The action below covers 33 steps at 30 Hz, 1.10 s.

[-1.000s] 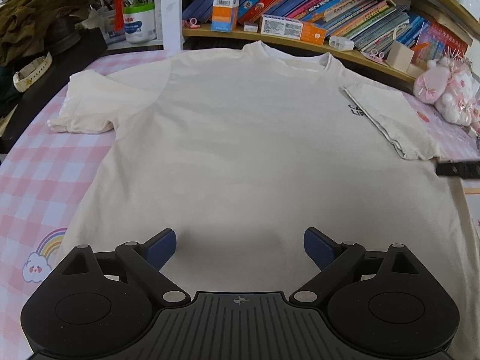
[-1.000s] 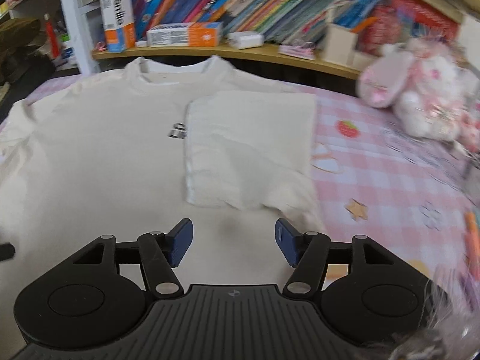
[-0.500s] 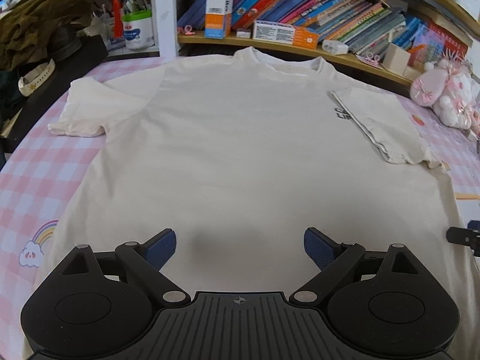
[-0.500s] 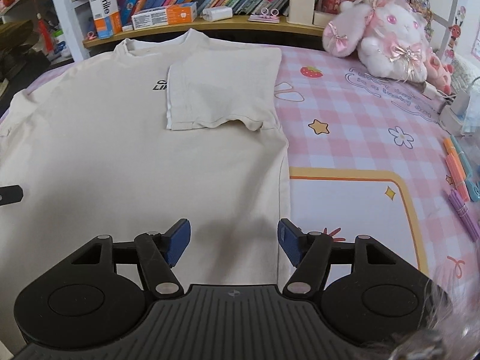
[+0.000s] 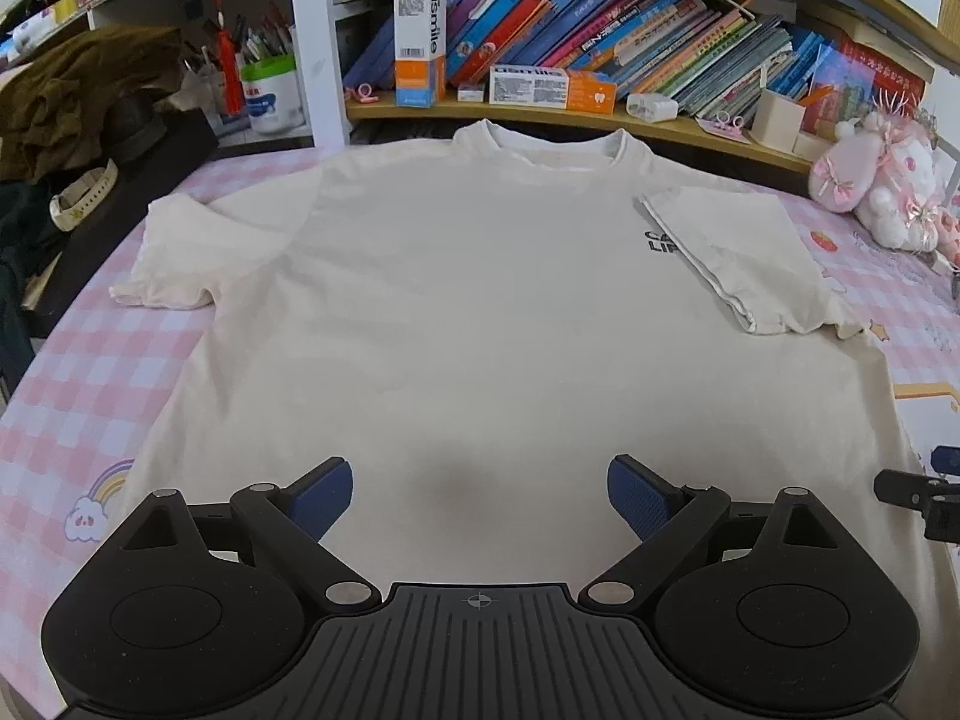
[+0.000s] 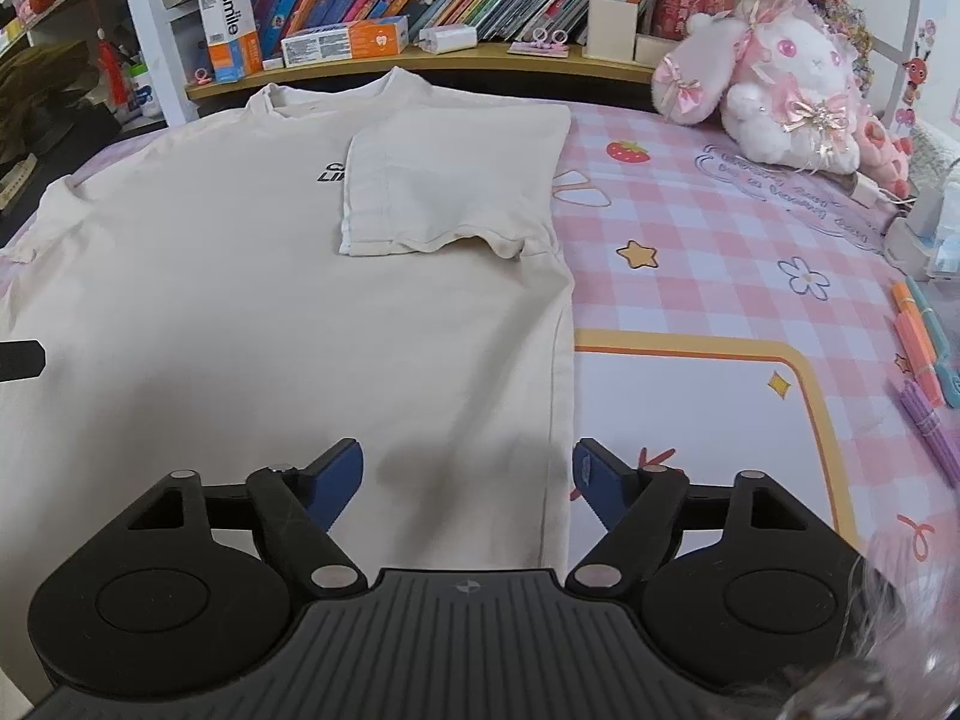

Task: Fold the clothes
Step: 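Open the right tool and withdraw it from the folded sleeve, then reach the left tool to the opposite side edge and grasp it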

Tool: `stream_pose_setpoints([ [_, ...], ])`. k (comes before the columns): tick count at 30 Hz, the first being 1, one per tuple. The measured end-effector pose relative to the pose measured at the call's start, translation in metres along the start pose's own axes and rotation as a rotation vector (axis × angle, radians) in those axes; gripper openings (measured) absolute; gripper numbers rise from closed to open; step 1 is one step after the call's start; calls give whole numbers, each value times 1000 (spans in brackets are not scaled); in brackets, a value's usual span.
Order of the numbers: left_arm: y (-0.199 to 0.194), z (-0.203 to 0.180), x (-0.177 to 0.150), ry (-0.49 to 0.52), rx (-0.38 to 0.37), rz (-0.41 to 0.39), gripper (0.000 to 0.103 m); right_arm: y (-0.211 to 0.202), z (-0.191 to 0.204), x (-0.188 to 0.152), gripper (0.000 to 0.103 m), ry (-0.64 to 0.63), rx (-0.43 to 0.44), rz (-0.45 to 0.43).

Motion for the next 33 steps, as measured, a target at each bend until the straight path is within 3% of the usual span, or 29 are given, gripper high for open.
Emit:
stream_pose_setpoints([
  [7,5,17,0,49,-64,-11,94,-5,15,-4,87,27,-92,-10],
  [19,12,111,16,36,-78,-55,94,-17,93,0,95,59,-209,-90],
  [26,19,166,21,-39,-67,-81,94,-14,136,-1,95,47,-222,-92],
  [33,40,222,31,-246,-49,-70,94,-14,164,6,95,-8,-225,-102],
])
Point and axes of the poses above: each gripper's, at about its wrist camera, not at the fingertips, and y roughly the way its jaws point, z to its left, x to its top, the point moved 4 cm from there along y, roughly the way its jaws point, and after that the axes turned 10 degrees about -z, right-handed, at the moved point
